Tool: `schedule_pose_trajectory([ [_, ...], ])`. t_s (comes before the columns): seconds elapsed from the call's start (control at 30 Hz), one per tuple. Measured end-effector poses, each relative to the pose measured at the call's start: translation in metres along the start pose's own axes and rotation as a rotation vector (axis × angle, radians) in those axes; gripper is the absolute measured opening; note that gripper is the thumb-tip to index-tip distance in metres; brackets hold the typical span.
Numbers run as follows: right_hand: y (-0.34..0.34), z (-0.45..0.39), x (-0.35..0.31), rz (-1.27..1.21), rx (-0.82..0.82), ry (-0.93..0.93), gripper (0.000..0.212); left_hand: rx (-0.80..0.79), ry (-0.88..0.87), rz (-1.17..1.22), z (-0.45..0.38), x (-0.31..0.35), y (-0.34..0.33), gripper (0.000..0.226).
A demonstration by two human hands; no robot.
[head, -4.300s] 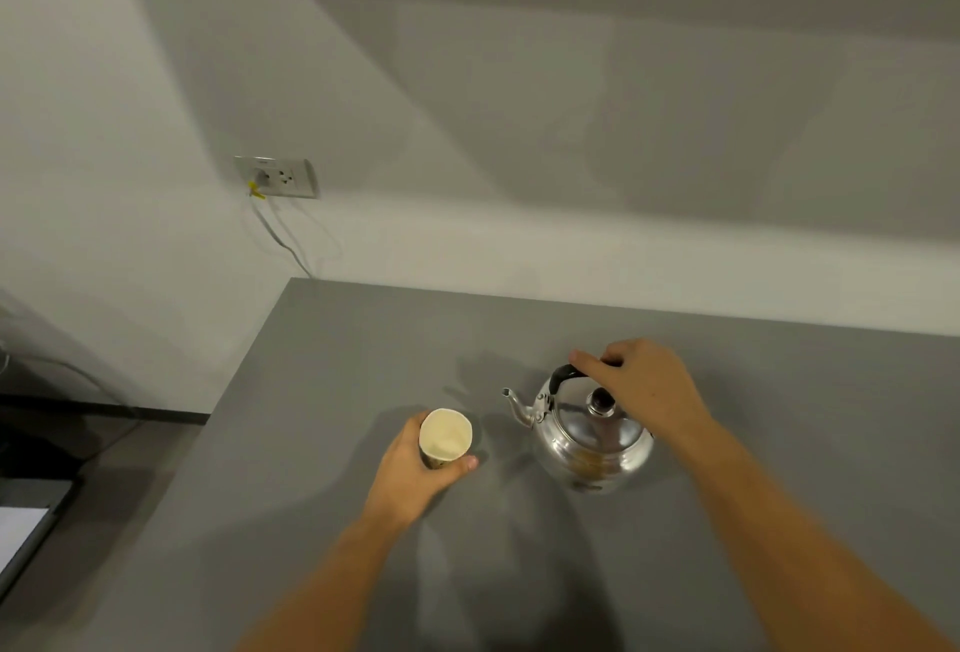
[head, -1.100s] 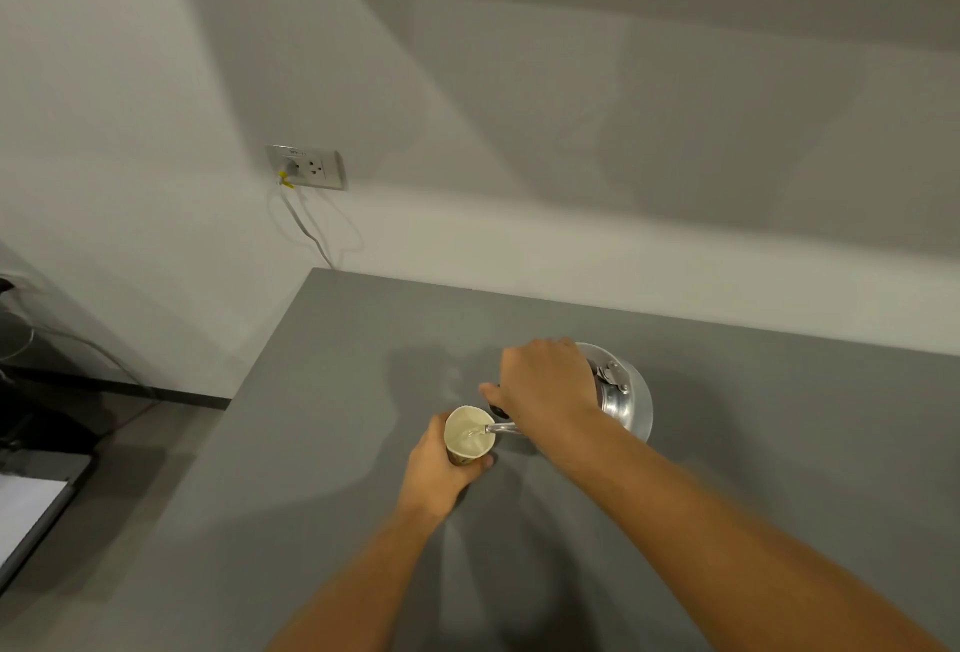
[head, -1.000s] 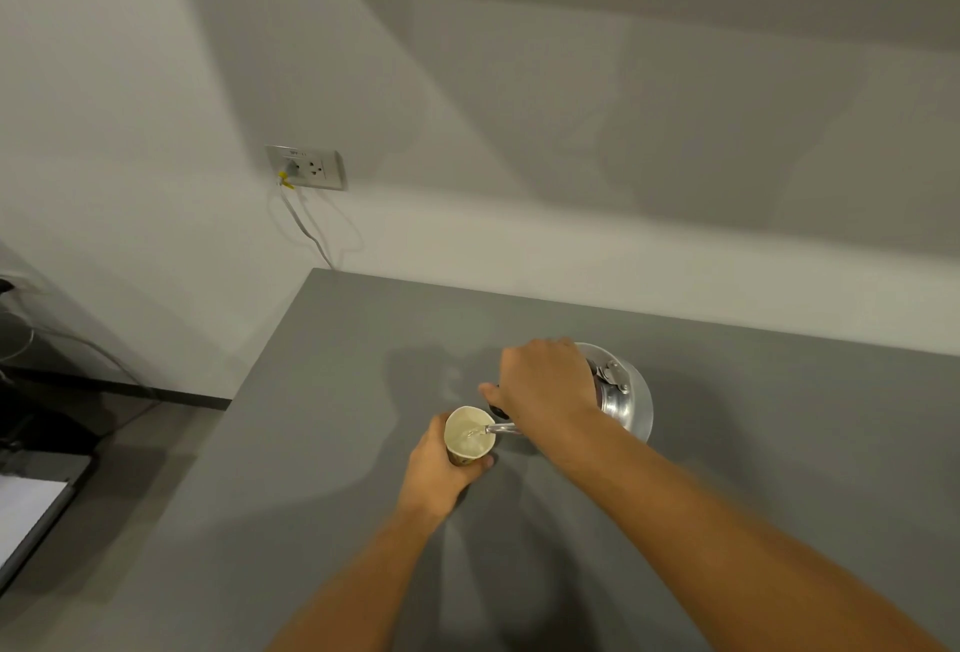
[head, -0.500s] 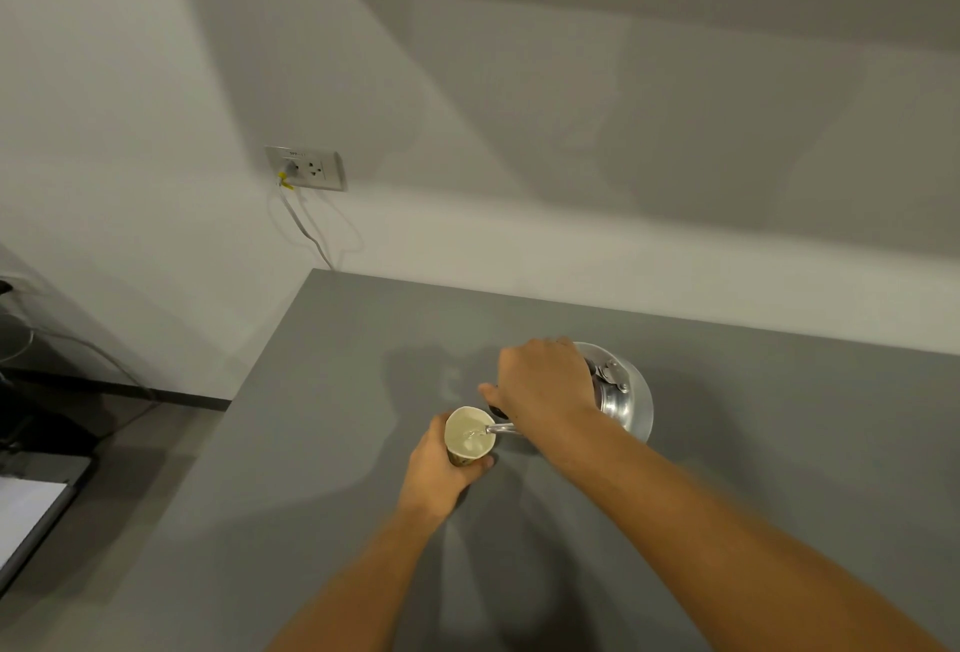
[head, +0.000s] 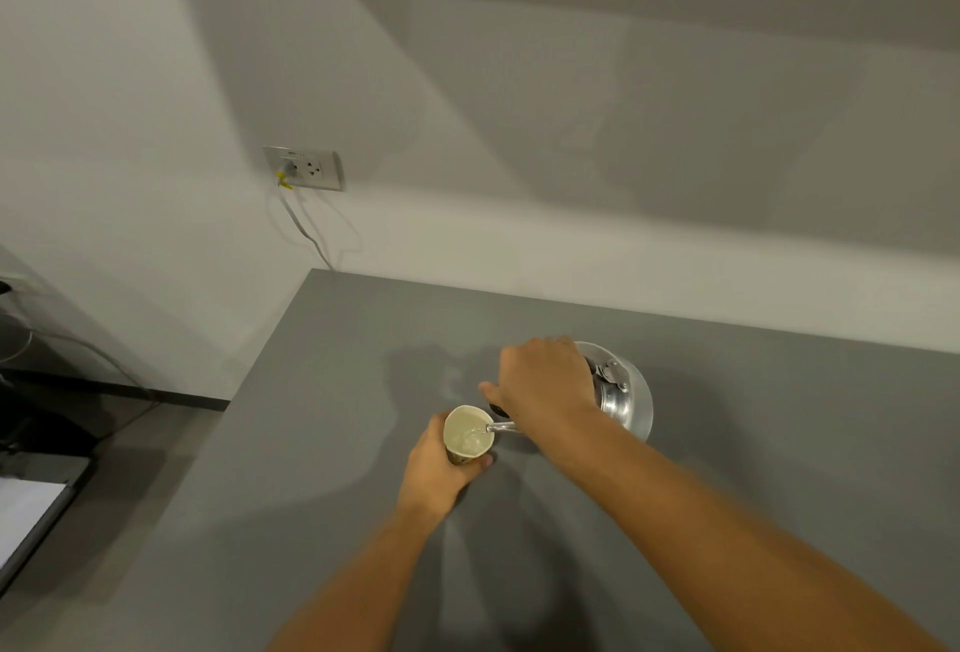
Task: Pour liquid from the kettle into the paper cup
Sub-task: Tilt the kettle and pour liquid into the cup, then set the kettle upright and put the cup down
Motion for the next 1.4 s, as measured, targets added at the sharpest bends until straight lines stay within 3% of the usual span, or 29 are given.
schedule_pose_trajectory([
  [0.27, -0.011, 0.002, 0.032, -0.118, -0.117, -0.115, 0.044, -0.001, 0.003, -0.007, 0.002, 0.003, 0.001, 0.055],
  [0.6, -0.037, 0.016, 0.082, -0.47, -0.225, -0.282, 0.052, 0.004, -0.024, -0.002, 0.003, 0.004, 0.002, 0.061],
  [0.9, -0.047, 0.026, 0.113, -0.63, -0.174, -0.329, 0.057, -0.01, -0.091, -0.015, 0.009, 0.02, 0.009, 0.074],
  [1.07, -0.047, 0.027, 0.14, -0.698, -0.138, -0.364, 0.059, 0.034, -0.136, -0.073, -0.001, 0.033, 0.022, 0.036],
  [1.2, -0.051, 0.016, 0.196, -0.742, -0.08, -0.439, 0.058, 0.066, -0.148, -0.149, -0.045, 0.064, 0.019, 0.066],
  [1.4, -0.063, -0.021, 0.239, -0.794, -0.075, -0.489, 0.055, 0.105, -0.121, -0.144, -0.087, 0.087, 0.036, 0.057],
])
Point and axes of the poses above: each hand's wrist, its own z-axis away from the middle knuckle, its own y-axis out of the back of the hand, x = y × z, the point moved 9 cm from there along -z, towards the middle knuckle, and after that the axes turned 2 degrees about -x, right-handed, at the moved point
